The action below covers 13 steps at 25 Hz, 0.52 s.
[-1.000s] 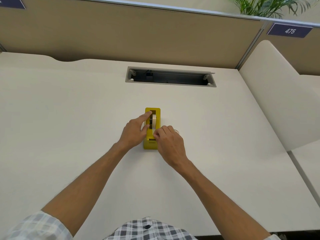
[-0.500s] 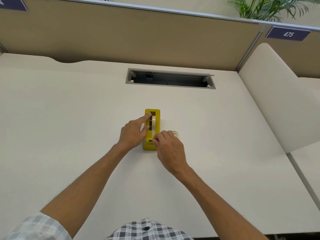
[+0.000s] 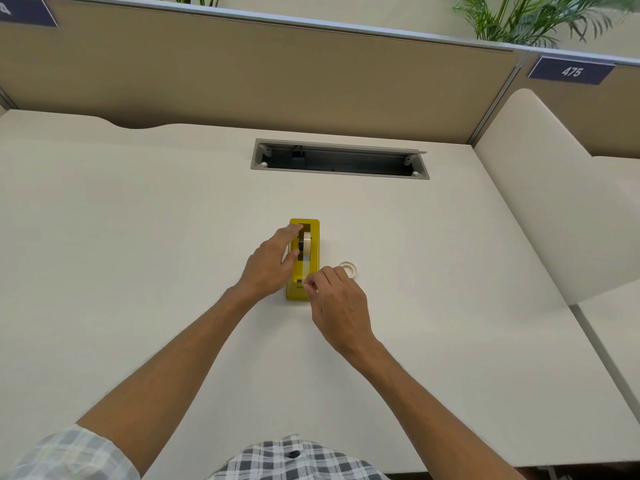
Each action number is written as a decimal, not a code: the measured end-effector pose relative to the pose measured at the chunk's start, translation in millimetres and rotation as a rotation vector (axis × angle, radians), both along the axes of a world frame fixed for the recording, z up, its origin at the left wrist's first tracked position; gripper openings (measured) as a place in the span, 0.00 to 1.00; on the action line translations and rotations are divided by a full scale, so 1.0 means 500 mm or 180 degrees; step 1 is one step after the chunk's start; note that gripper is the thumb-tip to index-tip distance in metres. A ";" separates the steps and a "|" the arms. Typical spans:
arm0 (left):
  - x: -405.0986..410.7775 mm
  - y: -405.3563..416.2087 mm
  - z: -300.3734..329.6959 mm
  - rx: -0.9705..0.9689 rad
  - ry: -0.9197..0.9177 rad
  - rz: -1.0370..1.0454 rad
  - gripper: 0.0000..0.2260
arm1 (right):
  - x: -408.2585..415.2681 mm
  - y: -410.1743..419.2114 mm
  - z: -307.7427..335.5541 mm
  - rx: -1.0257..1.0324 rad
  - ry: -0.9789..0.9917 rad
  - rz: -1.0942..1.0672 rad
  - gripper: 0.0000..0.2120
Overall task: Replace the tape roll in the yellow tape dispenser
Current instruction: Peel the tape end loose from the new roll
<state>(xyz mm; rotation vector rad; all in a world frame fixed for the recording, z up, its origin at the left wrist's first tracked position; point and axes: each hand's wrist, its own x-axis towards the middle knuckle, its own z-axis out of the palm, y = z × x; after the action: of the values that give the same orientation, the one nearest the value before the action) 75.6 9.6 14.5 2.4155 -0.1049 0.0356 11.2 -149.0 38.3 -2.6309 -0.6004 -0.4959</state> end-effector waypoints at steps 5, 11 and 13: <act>-0.030 -0.015 0.015 -0.0269 -0.0400 0.0707 0.12 | -0.001 0.006 0.005 0.0069 -0.0030 -0.0026 0.03; -0.049 -0.037 0.032 -0.1227 0.0460 0.1062 0.08 | -0.003 0.004 0.005 0.0053 -0.0102 -0.0059 0.02; -0.054 -0.043 0.037 -0.1520 0.0644 0.1049 0.12 | -0.002 0.004 0.006 0.0046 -0.0112 -0.0067 0.03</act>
<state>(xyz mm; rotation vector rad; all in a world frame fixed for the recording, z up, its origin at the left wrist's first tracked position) 48.7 -11.7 32.9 1.9228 0.3569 -0.0307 10.4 -146.8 41.1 -2.6223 -0.5783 -0.5517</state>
